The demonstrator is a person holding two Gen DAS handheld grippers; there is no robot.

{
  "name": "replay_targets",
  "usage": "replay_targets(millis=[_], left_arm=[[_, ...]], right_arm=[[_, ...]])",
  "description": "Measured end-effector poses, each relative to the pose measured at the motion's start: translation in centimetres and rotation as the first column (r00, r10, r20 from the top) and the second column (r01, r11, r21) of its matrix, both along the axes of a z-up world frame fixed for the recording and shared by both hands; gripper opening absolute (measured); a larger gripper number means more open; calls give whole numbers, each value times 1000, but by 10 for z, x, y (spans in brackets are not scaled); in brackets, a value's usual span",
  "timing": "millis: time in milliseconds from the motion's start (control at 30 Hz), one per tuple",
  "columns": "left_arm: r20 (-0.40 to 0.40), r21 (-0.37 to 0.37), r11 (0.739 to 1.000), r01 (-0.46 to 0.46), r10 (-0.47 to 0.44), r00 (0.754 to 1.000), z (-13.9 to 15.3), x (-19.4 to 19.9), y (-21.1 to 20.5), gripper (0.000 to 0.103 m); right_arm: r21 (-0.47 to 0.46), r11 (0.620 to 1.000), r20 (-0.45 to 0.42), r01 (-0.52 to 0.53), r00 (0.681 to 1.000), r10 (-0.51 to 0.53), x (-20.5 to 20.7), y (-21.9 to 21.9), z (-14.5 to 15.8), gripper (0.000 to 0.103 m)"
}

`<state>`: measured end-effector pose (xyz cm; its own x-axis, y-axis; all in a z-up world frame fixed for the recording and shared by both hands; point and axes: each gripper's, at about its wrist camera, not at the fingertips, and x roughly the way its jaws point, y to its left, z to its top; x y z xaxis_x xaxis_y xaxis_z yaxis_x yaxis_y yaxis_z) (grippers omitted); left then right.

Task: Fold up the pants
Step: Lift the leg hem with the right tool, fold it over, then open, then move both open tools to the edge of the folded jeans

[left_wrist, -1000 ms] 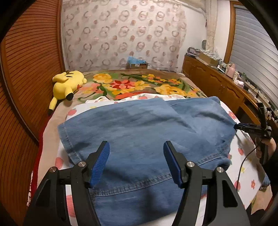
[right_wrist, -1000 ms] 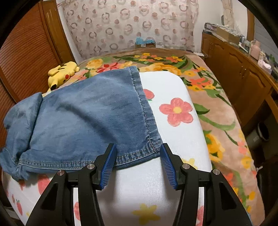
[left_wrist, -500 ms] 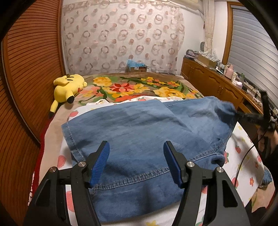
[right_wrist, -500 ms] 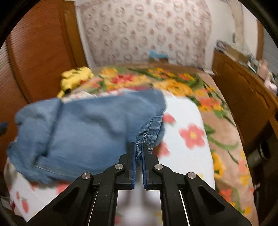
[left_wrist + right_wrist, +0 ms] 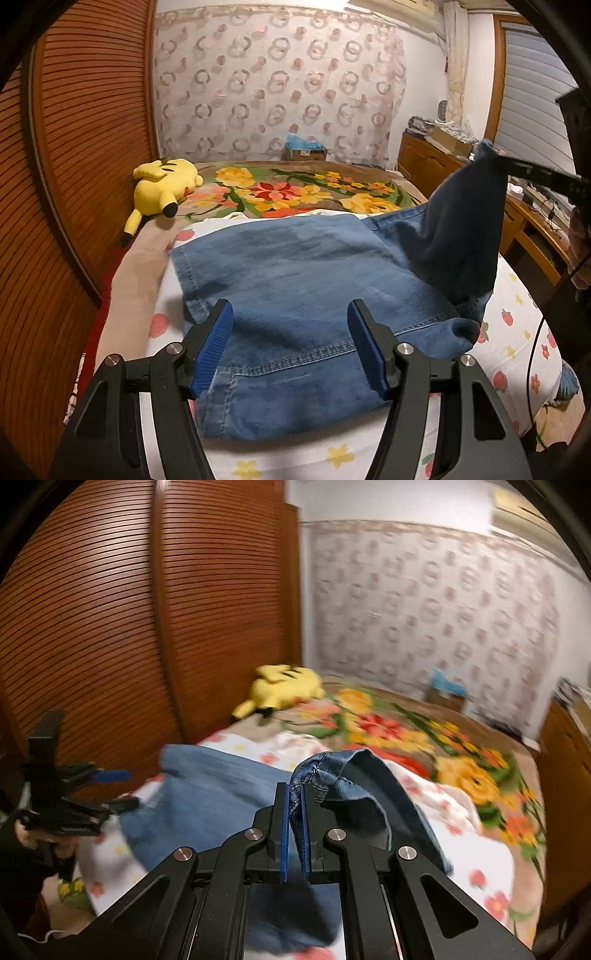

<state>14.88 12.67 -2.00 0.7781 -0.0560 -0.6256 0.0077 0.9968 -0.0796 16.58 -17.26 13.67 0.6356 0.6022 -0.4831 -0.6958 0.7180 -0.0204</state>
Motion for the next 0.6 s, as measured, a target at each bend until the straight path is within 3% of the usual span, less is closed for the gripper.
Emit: replay_targets(millis=[267, 500, 600], left_arm=[[-5, -2, 1000, -23, 23, 1000, -4, -4, 7, 65], [-24, -9, 1000, -12, 11, 1000, -11, 2, 1, 65], [-27, -10, 1000, 1, -1, 1000, -12, 7, -3, 65]], right_arm=[[-17, 986, -54, -168, 985, 166, 15, 28, -8, 6], [-56, 983, -102, -174, 980, 168, 45, 17, -17, 38], [-63, 985, -113, -162, 981, 154, 48, 26, -14, 40]])
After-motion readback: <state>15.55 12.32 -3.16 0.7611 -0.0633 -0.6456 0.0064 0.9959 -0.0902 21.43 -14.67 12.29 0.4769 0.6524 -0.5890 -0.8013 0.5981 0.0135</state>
